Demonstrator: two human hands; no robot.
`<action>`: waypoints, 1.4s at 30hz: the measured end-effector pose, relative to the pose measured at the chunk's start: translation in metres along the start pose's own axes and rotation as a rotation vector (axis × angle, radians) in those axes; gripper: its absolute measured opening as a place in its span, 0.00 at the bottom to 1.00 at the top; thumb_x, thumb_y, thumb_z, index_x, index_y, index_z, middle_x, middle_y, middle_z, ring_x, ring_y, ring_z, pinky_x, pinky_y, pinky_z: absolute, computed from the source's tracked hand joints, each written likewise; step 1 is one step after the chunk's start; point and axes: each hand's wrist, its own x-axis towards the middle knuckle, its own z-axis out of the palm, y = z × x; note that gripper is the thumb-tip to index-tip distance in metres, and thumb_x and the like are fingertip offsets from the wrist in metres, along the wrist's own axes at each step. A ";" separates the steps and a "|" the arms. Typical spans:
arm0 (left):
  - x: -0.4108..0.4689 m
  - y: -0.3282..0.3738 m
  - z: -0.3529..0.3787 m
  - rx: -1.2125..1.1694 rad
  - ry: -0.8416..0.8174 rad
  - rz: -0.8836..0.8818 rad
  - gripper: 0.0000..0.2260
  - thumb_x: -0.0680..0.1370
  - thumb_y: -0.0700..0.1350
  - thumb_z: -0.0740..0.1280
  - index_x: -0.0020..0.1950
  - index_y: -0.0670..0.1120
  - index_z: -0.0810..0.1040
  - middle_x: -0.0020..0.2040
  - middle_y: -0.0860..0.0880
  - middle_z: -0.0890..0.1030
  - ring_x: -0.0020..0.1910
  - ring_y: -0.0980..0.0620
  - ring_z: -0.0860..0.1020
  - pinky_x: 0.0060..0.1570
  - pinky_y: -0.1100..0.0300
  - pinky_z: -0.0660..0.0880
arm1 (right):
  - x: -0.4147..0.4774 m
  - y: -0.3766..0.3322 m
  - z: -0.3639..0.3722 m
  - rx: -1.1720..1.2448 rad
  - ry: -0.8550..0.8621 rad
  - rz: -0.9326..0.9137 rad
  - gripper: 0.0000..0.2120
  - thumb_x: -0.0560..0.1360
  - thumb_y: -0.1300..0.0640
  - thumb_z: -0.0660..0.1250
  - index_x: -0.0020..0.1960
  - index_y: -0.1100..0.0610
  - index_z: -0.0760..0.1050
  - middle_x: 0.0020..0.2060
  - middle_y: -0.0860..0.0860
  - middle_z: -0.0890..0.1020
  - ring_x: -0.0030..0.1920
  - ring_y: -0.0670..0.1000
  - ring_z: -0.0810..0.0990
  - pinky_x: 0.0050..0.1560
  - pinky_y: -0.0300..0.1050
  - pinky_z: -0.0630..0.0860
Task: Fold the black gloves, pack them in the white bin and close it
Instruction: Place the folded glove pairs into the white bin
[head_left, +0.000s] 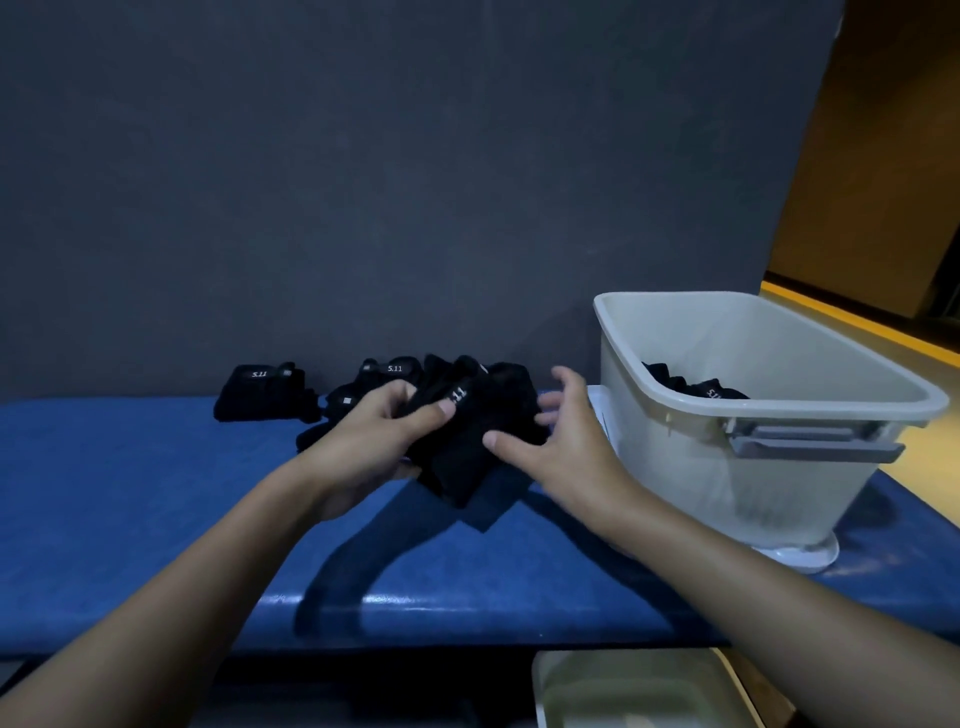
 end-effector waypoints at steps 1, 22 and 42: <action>0.000 0.002 0.000 -0.061 0.010 0.020 0.12 0.80 0.47 0.67 0.57 0.40 0.73 0.53 0.43 0.83 0.54 0.44 0.83 0.54 0.41 0.80 | 0.000 -0.003 0.000 0.078 -0.014 0.040 0.43 0.70 0.51 0.77 0.75 0.53 0.55 0.59 0.49 0.74 0.59 0.46 0.76 0.58 0.39 0.73; -0.011 0.075 0.039 -0.073 0.190 0.606 0.14 0.83 0.41 0.63 0.68 0.51 0.70 0.55 0.46 0.83 0.51 0.50 0.84 0.43 0.57 0.80 | 0.023 -0.098 -0.039 0.427 0.023 -0.193 0.25 0.71 0.57 0.76 0.63 0.53 0.68 0.55 0.54 0.82 0.53 0.50 0.84 0.52 0.49 0.82; 0.062 0.108 0.153 -0.029 -0.117 0.518 0.11 0.82 0.39 0.63 0.63 0.49 0.71 0.47 0.42 0.85 0.46 0.46 0.85 0.47 0.56 0.81 | 0.052 -0.060 -0.186 0.258 0.082 -0.057 0.26 0.73 0.64 0.72 0.67 0.52 0.69 0.54 0.57 0.83 0.52 0.56 0.85 0.54 0.54 0.82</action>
